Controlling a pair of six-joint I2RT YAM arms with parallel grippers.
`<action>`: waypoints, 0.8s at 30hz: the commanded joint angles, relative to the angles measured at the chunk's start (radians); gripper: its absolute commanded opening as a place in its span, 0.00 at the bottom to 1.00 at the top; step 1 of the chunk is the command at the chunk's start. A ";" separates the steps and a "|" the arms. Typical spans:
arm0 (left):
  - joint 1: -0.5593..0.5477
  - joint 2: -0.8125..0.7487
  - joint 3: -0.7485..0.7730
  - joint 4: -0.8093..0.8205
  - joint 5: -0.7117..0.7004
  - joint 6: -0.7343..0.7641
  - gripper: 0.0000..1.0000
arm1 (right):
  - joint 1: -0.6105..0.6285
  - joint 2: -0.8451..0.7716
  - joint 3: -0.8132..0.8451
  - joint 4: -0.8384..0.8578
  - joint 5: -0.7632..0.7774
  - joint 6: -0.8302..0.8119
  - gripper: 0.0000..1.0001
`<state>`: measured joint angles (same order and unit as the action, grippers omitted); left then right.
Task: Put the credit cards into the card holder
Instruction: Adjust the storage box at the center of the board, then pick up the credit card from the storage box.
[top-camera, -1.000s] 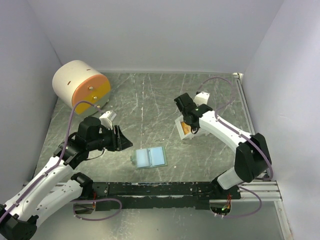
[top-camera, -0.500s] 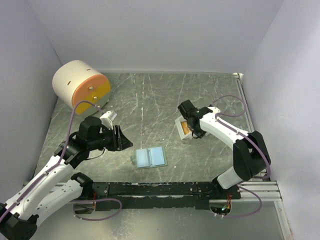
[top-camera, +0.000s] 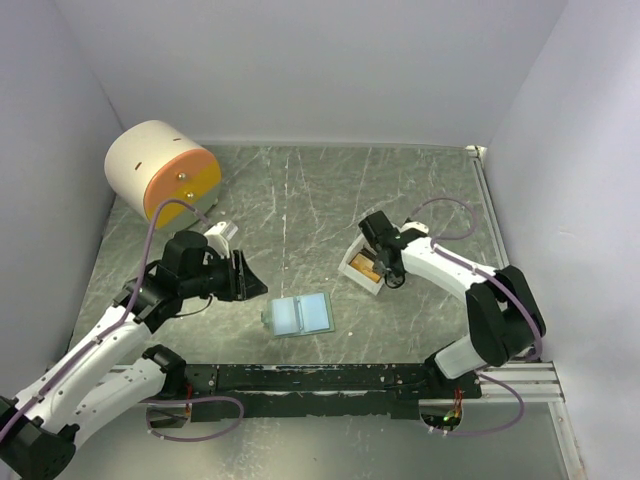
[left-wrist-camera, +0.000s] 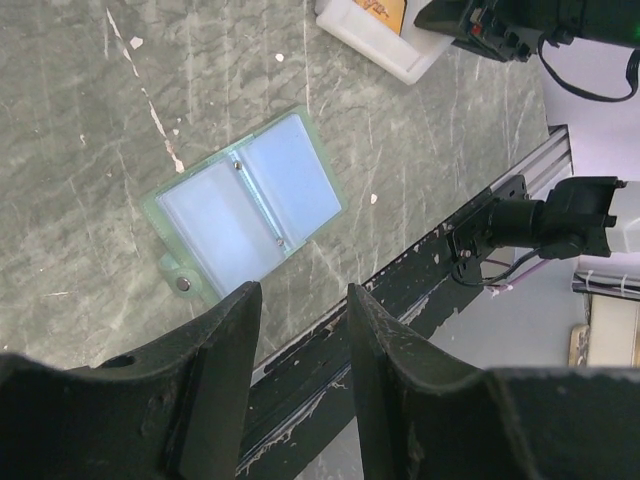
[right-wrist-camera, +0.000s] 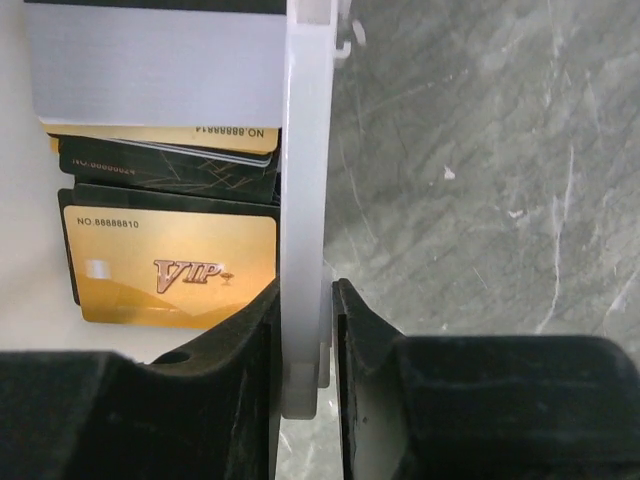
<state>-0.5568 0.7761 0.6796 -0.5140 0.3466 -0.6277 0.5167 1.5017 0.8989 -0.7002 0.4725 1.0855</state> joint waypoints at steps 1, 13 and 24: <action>0.005 0.020 -0.009 0.055 0.032 0.005 0.50 | 0.008 -0.061 -0.027 -0.017 -0.071 -0.027 0.25; 0.004 0.064 0.020 0.169 0.064 0.076 0.48 | 0.007 -0.153 0.160 -0.052 -0.024 -0.501 0.46; 0.005 0.007 0.074 0.020 -0.045 0.179 0.51 | 0.005 -0.019 0.149 0.266 -0.139 -1.165 0.47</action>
<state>-0.5568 0.8165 0.7269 -0.4320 0.3588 -0.5041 0.5201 1.3914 1.0477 -0.5400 0.3542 0.2008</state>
